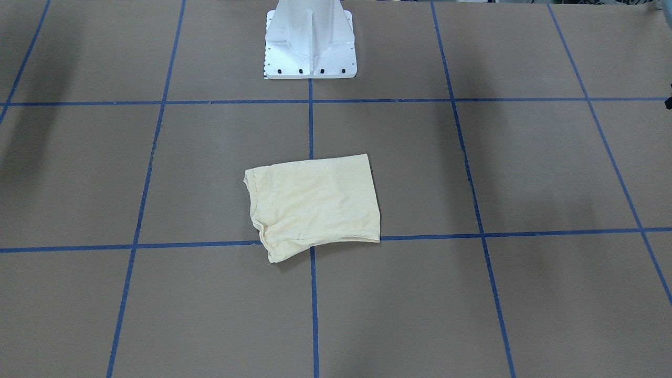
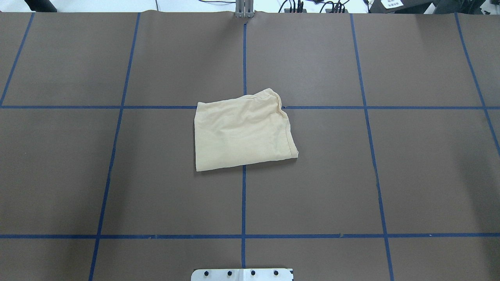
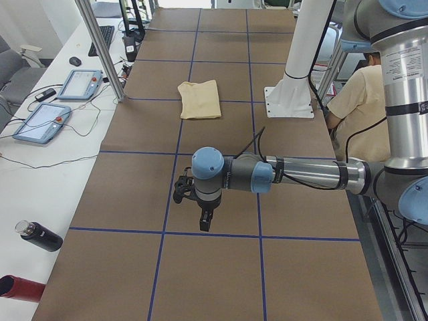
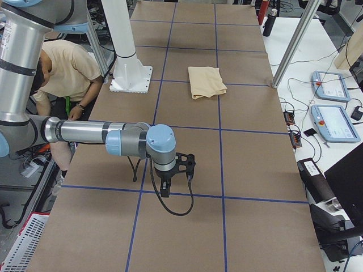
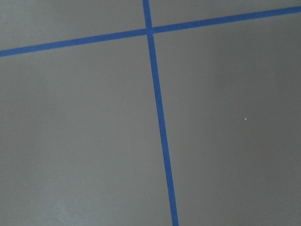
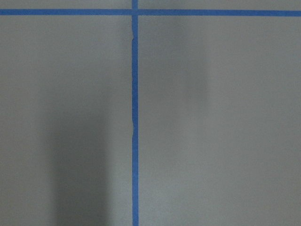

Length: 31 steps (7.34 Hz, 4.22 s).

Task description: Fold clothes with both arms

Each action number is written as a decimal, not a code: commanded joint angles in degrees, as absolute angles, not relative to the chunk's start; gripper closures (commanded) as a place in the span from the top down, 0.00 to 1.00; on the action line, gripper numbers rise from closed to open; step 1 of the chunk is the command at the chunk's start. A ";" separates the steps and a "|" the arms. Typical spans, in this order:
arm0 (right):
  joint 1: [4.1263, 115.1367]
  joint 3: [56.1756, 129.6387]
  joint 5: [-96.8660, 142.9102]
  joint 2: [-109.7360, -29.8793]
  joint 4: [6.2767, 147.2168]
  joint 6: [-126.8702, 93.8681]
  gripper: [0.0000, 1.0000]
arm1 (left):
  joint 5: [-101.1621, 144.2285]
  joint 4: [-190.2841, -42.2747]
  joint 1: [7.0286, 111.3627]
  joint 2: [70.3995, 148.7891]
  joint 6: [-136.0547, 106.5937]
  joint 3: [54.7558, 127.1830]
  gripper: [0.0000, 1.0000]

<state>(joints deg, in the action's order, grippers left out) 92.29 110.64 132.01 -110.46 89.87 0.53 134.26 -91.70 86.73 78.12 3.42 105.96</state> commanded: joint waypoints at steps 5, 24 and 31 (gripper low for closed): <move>92.29 110.65 131.57 -110.48 89.74 0.53 1.00 | 134.38 -93.34 93.23 74.71 10.90 105.99 1.00; 92.11 111.45 130.25 -109.95 89.91 0.44 1.00 | 133.68 -93.34 93.52 74.44 10.55 106.61 1.00; 92.20 111.62 130.34 -109.86 89.74 0.53 1.00 | 133.68 -93.25 93.52 74.36 10.63 106.00 1.00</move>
<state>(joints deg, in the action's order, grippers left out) 92.17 111.59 130.34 -109.86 89.74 0.53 133.68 -93.25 93.51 74.36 10.63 106.13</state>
